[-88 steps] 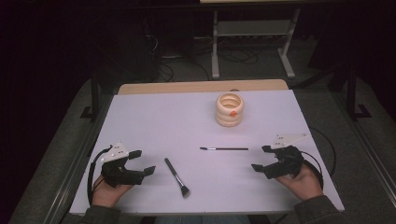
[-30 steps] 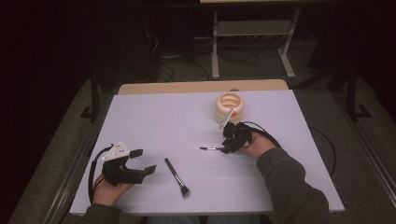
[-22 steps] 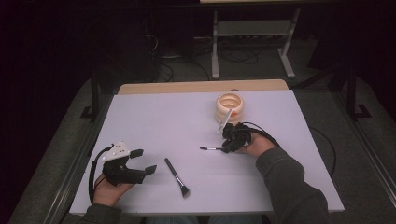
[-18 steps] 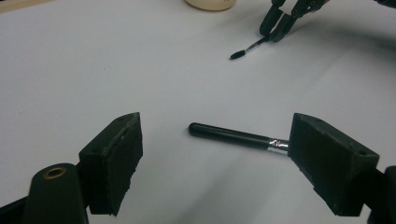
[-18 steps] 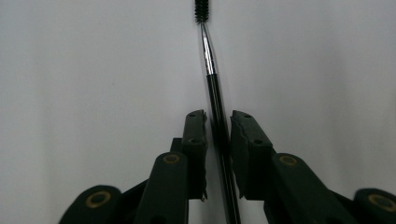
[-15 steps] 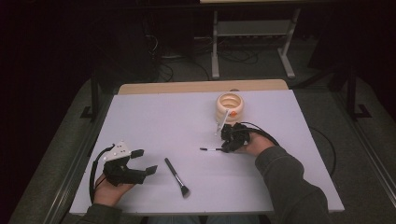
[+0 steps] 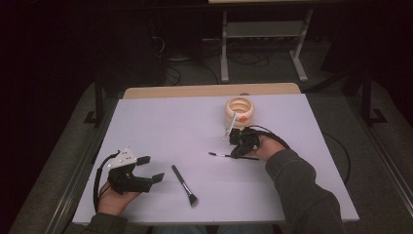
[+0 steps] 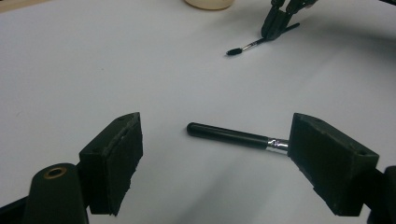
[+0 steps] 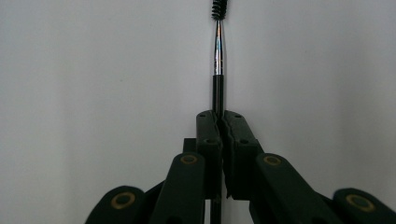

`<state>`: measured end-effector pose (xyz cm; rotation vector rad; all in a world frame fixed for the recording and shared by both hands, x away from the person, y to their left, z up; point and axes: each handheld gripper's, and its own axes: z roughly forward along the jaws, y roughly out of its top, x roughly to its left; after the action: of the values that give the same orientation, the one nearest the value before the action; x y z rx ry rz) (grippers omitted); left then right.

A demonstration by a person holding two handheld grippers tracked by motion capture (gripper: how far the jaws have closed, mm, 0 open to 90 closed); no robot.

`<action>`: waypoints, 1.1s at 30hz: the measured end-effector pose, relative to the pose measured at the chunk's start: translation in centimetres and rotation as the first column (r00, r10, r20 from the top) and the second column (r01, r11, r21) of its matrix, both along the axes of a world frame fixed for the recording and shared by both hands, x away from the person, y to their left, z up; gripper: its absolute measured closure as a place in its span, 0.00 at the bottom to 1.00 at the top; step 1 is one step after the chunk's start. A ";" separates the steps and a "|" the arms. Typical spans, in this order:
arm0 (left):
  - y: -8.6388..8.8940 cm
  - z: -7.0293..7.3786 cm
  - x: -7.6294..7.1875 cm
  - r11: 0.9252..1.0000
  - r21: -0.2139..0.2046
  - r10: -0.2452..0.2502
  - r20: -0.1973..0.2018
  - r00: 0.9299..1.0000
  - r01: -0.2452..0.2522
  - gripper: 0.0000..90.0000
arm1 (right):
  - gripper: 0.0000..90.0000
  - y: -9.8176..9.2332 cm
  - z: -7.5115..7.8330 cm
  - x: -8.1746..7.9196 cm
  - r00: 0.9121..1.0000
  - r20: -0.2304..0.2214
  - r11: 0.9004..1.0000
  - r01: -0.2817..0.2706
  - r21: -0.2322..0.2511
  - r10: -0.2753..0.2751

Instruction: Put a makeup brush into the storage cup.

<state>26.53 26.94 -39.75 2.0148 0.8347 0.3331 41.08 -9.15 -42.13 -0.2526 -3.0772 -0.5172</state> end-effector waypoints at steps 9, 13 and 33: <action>0.0 0.1 -0.1 1.000 -0.011 0.003 -0.002 1.000 -0.003 0.20 | 0.95 -0.2 0.1 -0.1 1.000 -0.009 1.000 0.017 0.023 -0.017; 0.0 0.0 0.0 1.000 -0.011 0.004 -0.004 1.000 -0.005 0.20 | 0.94 -0.3 0.4 -0.2 1.000 -0.002 0.999 0.020 0.032 -0.020; -1.1 0.3 -0.2 0.999 -0.009 -0.044 0.004 0.999 0.045 0.20 | 0.94 -2.7 3.0 -2.5 0.997 0.018 0.974 0.063 0.218 -0.068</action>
<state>26.34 25.83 -39.50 2.0203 0.7866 0.3069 38.57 -11.86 -39.18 -0.3459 -3.0101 -0.8587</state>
